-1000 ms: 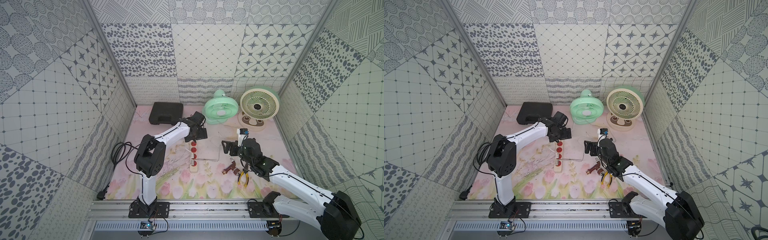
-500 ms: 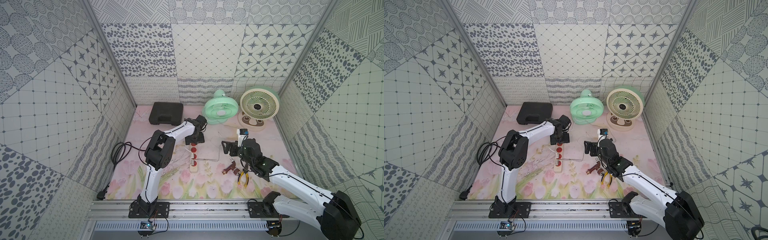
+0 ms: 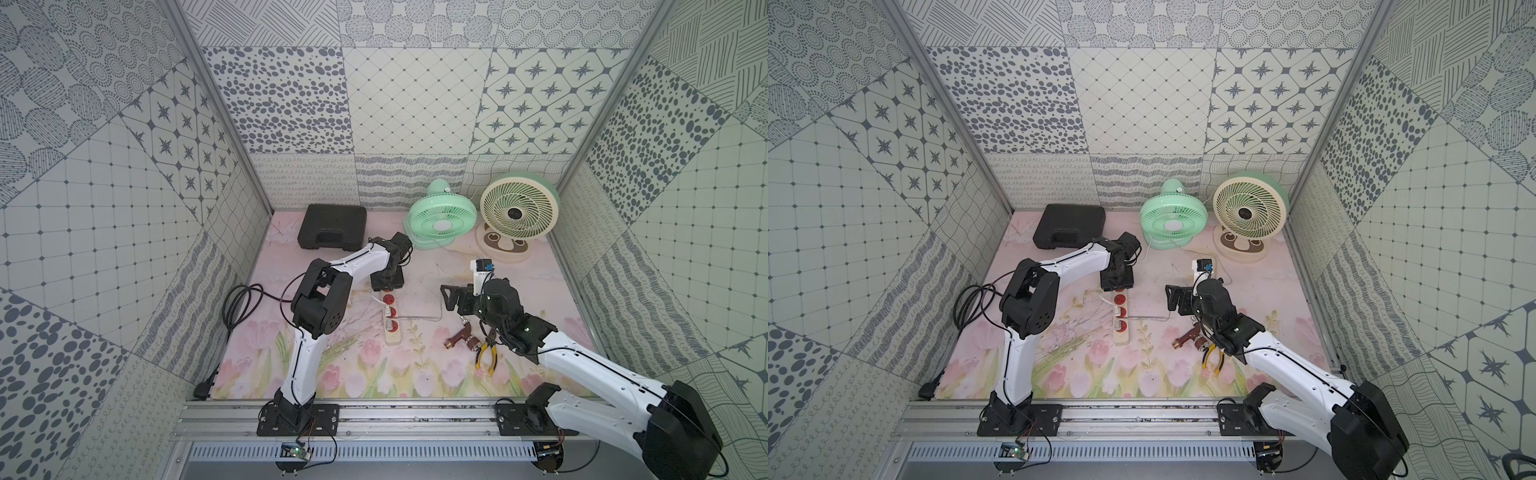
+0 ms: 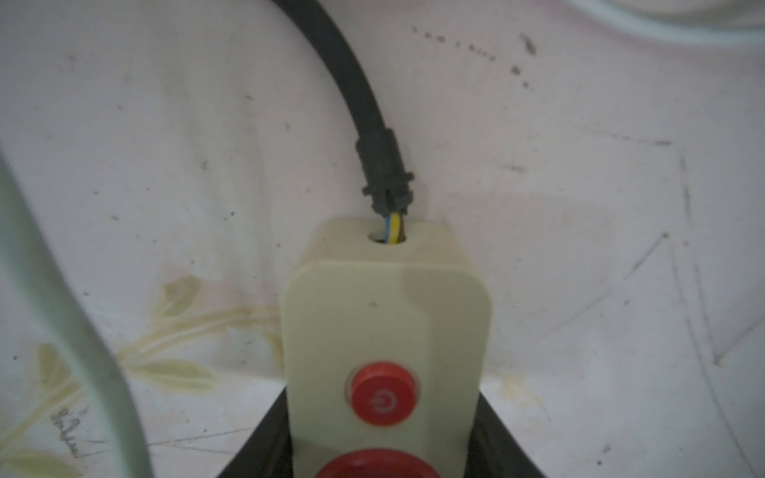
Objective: Unplug the desk fan from the power strip
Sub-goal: Remove the plug from the socket.
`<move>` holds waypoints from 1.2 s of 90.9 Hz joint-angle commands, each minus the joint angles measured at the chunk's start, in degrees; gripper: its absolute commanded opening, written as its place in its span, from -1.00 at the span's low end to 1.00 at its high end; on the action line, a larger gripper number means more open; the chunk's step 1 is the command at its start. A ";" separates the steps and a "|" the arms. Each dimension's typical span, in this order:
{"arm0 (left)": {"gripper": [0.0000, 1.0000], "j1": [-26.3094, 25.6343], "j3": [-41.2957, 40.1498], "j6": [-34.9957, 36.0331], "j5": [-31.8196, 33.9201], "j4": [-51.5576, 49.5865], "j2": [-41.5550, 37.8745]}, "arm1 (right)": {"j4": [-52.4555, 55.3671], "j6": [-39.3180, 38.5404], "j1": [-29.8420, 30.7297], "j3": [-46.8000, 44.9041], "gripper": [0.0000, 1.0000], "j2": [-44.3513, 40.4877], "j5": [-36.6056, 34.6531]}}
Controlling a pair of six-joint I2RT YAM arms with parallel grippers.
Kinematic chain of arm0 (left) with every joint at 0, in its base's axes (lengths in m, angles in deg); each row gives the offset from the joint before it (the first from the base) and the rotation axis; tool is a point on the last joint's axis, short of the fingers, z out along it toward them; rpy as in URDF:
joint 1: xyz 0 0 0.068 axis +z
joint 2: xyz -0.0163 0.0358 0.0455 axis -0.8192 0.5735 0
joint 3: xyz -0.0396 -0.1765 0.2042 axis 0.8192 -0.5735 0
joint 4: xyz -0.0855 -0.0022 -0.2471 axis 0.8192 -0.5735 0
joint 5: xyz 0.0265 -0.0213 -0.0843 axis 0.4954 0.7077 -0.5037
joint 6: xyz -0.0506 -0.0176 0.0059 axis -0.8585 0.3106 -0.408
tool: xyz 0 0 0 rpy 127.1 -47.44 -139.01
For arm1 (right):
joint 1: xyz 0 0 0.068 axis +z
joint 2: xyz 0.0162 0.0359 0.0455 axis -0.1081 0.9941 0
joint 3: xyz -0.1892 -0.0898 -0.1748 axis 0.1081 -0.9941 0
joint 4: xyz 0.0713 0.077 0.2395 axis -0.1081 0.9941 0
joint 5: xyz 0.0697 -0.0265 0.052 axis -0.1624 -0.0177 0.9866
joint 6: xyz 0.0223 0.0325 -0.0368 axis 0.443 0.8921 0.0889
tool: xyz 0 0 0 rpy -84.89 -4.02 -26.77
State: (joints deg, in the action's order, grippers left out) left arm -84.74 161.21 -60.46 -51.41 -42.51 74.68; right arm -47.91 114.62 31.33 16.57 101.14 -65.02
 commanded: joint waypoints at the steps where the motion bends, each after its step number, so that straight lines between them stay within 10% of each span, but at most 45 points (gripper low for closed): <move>1: -1.00 1.13 -0.33 -3.75 -0.24 -4.63 1.29 | 1.14 -0.68 1.65 1.65 0.94 -0.07 0.63; 76: -1.00 1.33 3.67 -16.38 3.52 -17.14 3.15 | 5.43 -0.03 23.17 9.40 0.93 14.46 2.08; 109: -1.00 1.46 3.20 -15.69 3.47 -16.95 4.32 | 1.41 1.54 23.61 12.58 0.43 25.81 3.86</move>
State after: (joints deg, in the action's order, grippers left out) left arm -83.91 165.32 -71.72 -50.33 -50.27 77.11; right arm -42.77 115.65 54.59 26.60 124.31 -61.87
